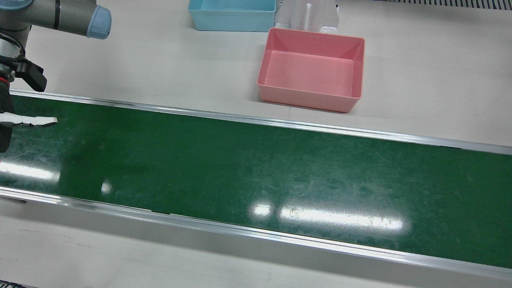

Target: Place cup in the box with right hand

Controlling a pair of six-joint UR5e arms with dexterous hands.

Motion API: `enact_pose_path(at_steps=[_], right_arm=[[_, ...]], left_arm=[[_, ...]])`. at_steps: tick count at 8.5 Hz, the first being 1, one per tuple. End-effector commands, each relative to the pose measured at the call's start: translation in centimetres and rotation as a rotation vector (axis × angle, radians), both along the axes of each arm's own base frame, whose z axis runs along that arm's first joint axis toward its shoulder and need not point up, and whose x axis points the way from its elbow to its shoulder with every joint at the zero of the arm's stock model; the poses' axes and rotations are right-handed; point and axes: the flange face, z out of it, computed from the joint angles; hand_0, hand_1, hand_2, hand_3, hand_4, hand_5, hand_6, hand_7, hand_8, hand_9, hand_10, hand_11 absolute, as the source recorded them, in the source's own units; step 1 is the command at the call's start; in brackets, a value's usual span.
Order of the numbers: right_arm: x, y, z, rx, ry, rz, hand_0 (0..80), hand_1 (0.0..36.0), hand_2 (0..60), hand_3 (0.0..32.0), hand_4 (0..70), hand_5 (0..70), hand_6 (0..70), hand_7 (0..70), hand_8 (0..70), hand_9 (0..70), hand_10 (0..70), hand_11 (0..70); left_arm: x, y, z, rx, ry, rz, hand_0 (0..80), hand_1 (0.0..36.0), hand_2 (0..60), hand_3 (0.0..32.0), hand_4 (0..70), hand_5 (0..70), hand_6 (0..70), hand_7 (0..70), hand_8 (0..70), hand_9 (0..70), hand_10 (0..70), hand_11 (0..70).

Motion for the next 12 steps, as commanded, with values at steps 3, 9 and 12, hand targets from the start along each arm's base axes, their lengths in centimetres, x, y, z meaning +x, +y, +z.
enact_pose_path(at_steps=[3,9,12], right_arm=[[1.3,1.4,-2.8,-0.003,-0.016,0.013,65.9,17.3,0.0,0.0,0.2,7.0,0.0,0.0,0.0,0.0,0.0,0.0],[1.2,2.0,-1.2,-0.032,-0.004,0.008,59.4,20.8,2.0,0.0,0.8,6.7,0.0,0.0,0.0,0.0,0.0,0.0],[0.1,1.9,-1.5,-0.029,-0.004,-0.002,59.6,20.4,0.6,0.0,0.5,6.7,0.0,0.0,0.0,0.0,0.0,0.0]], left_arm=[[0.0,0.0,0.0,0.0,0.0,0.0,0.0,0.0,0.0,0.0,0.0,0.0,0.0,0.0,0.0,0.0,0.0,0.0],[0.0,0.0,0.0,0.0,0.0,0.0,0.0,0.0,0.0,0.0,0.0,0.0,0.0,0.0,0.0,0.0,0.0,0.0],[0.0,0.0,0.1,-0.001,0.0,0.0,0.0,0.0,0.0,0.0,0.0,0.0,0.0,0.0,0.0,0.0,0.0,0.0]])
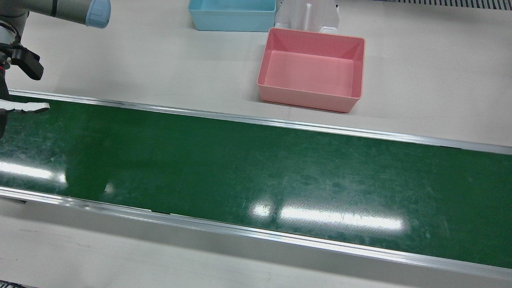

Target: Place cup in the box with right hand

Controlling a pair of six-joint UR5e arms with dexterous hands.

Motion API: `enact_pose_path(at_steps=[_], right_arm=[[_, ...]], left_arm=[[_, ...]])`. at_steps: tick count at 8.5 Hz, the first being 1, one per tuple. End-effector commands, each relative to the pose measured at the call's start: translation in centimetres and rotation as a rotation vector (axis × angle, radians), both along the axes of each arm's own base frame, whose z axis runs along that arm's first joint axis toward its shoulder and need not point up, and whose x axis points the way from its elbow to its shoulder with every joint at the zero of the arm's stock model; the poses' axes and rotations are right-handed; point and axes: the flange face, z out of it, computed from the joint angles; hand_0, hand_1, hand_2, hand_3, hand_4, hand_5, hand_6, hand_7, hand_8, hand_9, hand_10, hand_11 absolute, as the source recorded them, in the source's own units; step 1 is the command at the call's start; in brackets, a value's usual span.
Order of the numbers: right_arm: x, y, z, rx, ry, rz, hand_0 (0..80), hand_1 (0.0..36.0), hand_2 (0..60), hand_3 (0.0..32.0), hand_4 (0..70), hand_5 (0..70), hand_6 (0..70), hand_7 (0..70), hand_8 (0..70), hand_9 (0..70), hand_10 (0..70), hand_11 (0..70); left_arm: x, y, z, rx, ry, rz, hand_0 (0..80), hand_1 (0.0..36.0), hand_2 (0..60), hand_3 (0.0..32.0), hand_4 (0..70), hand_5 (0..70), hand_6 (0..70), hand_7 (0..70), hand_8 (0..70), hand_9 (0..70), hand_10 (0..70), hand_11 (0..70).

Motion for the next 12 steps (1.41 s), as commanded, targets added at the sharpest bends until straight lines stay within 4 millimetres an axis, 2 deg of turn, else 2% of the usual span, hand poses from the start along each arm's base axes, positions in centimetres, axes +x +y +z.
enact_pose_path(at_steps=[1,2,3,4,6,7,8,9,10,12], right_arm=[[-1.5,-0.4,-0.2,0.001,-0.001,-0.017,59.4,20.3,0.6,0.0,0.5,6.7,0.0,0.0,0.0,0.0,0.0,0.0],[-1.2,-0.2,0.3,-0.009,0.002,-0.013,60.7,18.5,0.4,0.0,1.2,6.7,0.0,0.0,0.0,0.0,0.0,0.0],[-1.0,0.0,0.7,-0.017,0.003,-0.013,57.9,23.2,0.8,0.0,0.5,6.7,0.0,0.0,0.0,0.0,0.0,0.0],[-1.2,0.0,0.7,-0.019,0.003,-0.019,60.7,19.8,1.0,0.0,1.6,6.7,0.0,0.0,0.0,0.0,0.0,0.0],[-0.6,0.2,0.3,-0.011,0.0,-0.014,60.7,18.4,0.2,0.0,1.9,6.6,0.1,0.0,0.0,0.0,0.0,0.0],[-0.5,0.4,-0.7,0.008,-0.009,-0.014,60.0,18.8,0.6,0.0,2.5,6.5,0.3,0.0,0.0,0.0,0.0,0.0],[-0.3,0.6,-1.7,0.027,-0.021,-0.016,58.7,21.0,0.8,0.0,1.2,6.5,0.1,0.0,0.0,0.0,0.0,0.0],[0.0,1.4,-0.7,0.006,-0.036,-0.024,60.3,19.4,0.2,0.0,0.5,6.7,0.0,0.0,0.0,0.0,0.0,0.0],[-0.6,1.7,-0.2,0.0,-0.034,-0.036,60.7,18.5,0.4,0.0,1.1,6.6,0.0,0.0,0.0,0.0,0.0,0.0],[-1.4,1.4,-0.8,0.013,-0.045,-0.048,60.3,19.3,0.1,0.0,0.0,6.7,0.0,0.0,0.0,0.0,0.0,0.0]], left_arm=[[0.0,0.0,0.0,-0.001,0.0,0.0,0.0,0.0,0.0,0.0,0.0,0.0,0.0,0.0,0.0,0.0,0.0,0.0],[0.0,0.0,0.0,-0.001,0.0,0.0,0.0,0.0,0.0,0.0,0.0,0.0,0.0,0.0,0.0,0.0,0.0,0.0],[0.0,0.0,0.0,0.001,0.0,0.0,0.0,0.0,0.0,0.0,0.0,0.0,0.0,0.0,0.0,0.0,0.0,0.0],[0.0,0.0,0.0,0.001,0.0,0.0,0.0,0.0,0.0,0.0,0.0,0.0,0.0,0.0,0.0,0.0,0.0,0.0],[0.0,0.0,0.0,0.001,0.0,0.0,0.0,0.0,0.0,0.0,0.0,0.0,0.0,0.0,0.0,0.0,0.0,0.0],[0.0,0.0,0.0,0.001,0.0,0.0,0.0,0.0,0.0,0.0,0.0,0.0,0.0,0.0,0.0,0.0,0.0,0.0],[0.0,0.0,0.0,0.001,0.0,0.0,0.0,0.0,0.0,0.0,0.0,0.0,0.0,0.0,0.0,0.0,0.0,0.0],[0.0,0.0,0.0,0.001,0.0,0.0,0.0,0.0,0.0,0.0,0.0,0.0,0.0,0.0,0.0,0.0,0.0,0.0],[0.0,0.0,0.0,-0.001,0.0,0.0,0.0,0.0,0.0,0.0,0.0,0.0,0.0,0.0,0.0,0.0,0.0,0.0],[0.0,0.0,0.0,-0.001,0.0,0.0,0.0,0.0,0.0,0.0,0.0,0.0,0.0,0.0,0.0,0.0,0.0,0.0]])
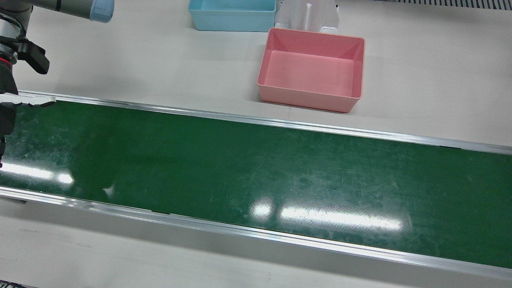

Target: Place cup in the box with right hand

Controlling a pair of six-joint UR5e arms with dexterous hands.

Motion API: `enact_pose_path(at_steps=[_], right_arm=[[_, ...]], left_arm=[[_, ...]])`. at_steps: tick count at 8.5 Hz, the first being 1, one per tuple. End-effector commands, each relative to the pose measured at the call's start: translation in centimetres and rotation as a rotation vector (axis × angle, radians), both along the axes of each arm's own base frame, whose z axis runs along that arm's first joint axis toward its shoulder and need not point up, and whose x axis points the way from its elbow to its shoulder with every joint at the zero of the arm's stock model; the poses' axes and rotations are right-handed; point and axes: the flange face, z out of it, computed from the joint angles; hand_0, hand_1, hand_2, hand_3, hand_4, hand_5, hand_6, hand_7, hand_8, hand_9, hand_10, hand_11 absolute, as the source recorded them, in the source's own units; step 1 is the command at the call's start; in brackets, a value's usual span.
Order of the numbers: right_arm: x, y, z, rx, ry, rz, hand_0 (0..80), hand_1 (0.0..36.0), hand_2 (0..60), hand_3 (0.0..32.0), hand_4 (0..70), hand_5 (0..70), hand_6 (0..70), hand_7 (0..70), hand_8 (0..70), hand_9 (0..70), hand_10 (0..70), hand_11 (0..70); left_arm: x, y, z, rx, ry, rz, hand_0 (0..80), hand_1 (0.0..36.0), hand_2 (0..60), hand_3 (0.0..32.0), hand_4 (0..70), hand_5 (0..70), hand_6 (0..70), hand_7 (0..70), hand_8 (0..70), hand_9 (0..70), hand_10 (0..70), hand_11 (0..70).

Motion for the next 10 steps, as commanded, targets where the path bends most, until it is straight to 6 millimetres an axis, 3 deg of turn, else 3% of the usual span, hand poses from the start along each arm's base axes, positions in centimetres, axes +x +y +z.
enact_pose_path(at_steps=[1,2,3,4,6,7,10], right_arm=[[-0.2,0.2,0.3,-0.001,-0.011,-0.008,60.7,18.3,0.1,0.0,0.3,6.7,0.0,0.0,0.0,0.0,0.0,0.0],[-1.0,0.0,0.3,0.0,-0.01,-0.02,58.5,20.9,0.6,0.0,0.4,6.6,0.0,0.0,0.0,0.0,0.0,0.0],[-1.6,-0.6,-0.8,0.02,-0.016,-0.023,60.3,18.1,0.2,0.0,1.0,6.6,0.0,0.0,0.0,0.0,0.0,0.0],[-2.1,-0.4,-0.8,0.018,-0.017,-0.032,56.2,23.5,1.7,0.0,0.1,6.6,0.0,0.0,0.0,0.0,0.0,0.0],[-1.3,0.3,-1.0,0.024,-0.023,-0.033,58.7,19.5,0.6,0.0,1.4,6.5,0.0,0.0,0.0,0.0,0.0,0.0],[-1.8,0.5,-0.5,0.014,-0.019,-0.042,57.9,20.4,0.7,0.0,0.9,6.5,0.0,0.0,0.0,0.0,0.0,0.0],[-2.1,0.4,-1.5,0.034,-0.035,-0.055,55.8,22.9,1.9,0.0,0.4,6.3,0.1,0.0,0.0,0.0,0.0,0.0]], left_arm=[[0.0,0.0,-0.1,0.002,0.0,0.001,0.0,0.0,0.0,0.0,0.0,0.0,0.0,0.0,0.0,0.0,0.0,0.0],[0.1,0.1,-0.3,0.002,0.0,0.001,0.0,0.0,0.0,0.0,0.0,0.0,0.0,0.0,0.0,0.0,0.0,0.0],[0.0,0.1,-0.6,0.01,0.0,0.0,0.0,0.0,0.0,0.0,0.0,0.0,0.0,0.0,0.0,0.0,0.0,0.0],[0.0,0.1,-0.7,0.01,0.001,0.001,0.0,0.0,0.0,0.0,0.0,0.0,0.0,0.0,0.0,0.0,0.0,0.0],[0.0,0.0,-0.6,0.01,0.0,0.0,0.0,0.0,0.0,0.0,0.0,0.0,0.0,0.0,0.0,0.0,0.0,0.0],[0.1,0.1,-0.6,0.009,0.0,0.001,0.0,0.0,0.0,0.0,0.0,0.0,0.0,0.0,0.0,0.0,0.0,0.0],[0.0,0.0,-0.6,0.009,0.0,0.0,0.0,0.0,0.0,0.0,0.0,0.0,0.0,0.0,0.0,0.0,0.0,0.0]])
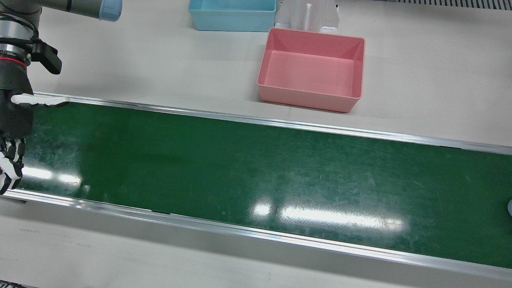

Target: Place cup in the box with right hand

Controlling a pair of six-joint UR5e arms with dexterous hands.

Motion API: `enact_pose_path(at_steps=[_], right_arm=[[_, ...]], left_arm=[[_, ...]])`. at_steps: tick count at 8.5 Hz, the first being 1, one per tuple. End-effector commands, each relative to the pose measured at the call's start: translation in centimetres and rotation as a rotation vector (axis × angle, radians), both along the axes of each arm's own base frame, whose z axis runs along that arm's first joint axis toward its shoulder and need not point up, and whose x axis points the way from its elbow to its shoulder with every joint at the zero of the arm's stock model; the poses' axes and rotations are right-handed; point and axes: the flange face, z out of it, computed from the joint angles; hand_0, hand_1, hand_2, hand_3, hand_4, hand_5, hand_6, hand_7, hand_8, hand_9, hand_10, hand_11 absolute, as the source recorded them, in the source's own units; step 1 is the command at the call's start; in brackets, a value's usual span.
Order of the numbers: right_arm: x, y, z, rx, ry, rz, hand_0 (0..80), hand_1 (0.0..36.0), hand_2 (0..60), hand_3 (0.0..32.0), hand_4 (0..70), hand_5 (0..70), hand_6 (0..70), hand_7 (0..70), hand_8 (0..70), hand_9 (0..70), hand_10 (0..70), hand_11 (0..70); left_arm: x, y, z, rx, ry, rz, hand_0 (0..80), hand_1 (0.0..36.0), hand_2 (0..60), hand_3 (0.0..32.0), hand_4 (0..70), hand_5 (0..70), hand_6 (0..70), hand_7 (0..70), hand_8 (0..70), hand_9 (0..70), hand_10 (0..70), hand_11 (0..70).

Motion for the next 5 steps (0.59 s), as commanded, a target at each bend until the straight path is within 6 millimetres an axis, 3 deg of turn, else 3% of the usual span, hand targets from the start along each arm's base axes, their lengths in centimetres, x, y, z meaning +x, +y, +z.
enact_pose_path(at_steps=[1,2,4,5], right_arm=[[0.38,0.19,-1.24,0.024,-0.014,-0.002,58.6,18.5,2.0,0.0,2.7,6.2,0.3,0.0,0.0,0.0,0.0,0.0],[0.77,0.21,-1.24,0.025,-0.013,0.002,55.8,21.7,2.2,0.0,0.8,6.2,0.3,0.0,0.0,0.0,0.0,0.0],[0.9,0.3,-1.3,0.027,-0.011,-0.017,56.3,20.8,2.0,0.0,1.4,6.2,0.5,0.0,0.0,0.0,0.0,0.0],[0.97,0.35,-1.23,0.026,-0.01,-0.018,55.2,22.2,1.8,0.0,0.4,6.2,0.6,0.0,0.0,0.0,0.0,0.0]], left_arm=[[-0.05,-0.01,0.03,-0.001,0.0,-0.001,0.0,0.0,0.0,0.0,0.0,0.0,0.0,0.0,0.0,0.0,0.0,0.0],[-0.05,-0.01,0.03,-0.001,0.0,-0.001,0.0,0.0,0.0,0.0,0.0,0.0,0.0,0.0,0.0,0.0,0.0,0.0],[0.05,-0.02,0.03,-0.001,0.0,0.001,0.0,0.0,0.0,0.0,0.0,0.0,0.0,0.0,0.0,0.0,0.0,0.0],[-0.04,-0.01,0.03,-0.001,0.001,-0.001,0.0,0.0,0.0,0.0,0.0,0.0,0.0,0.0,0.0,0.0,0.0,0.0]])
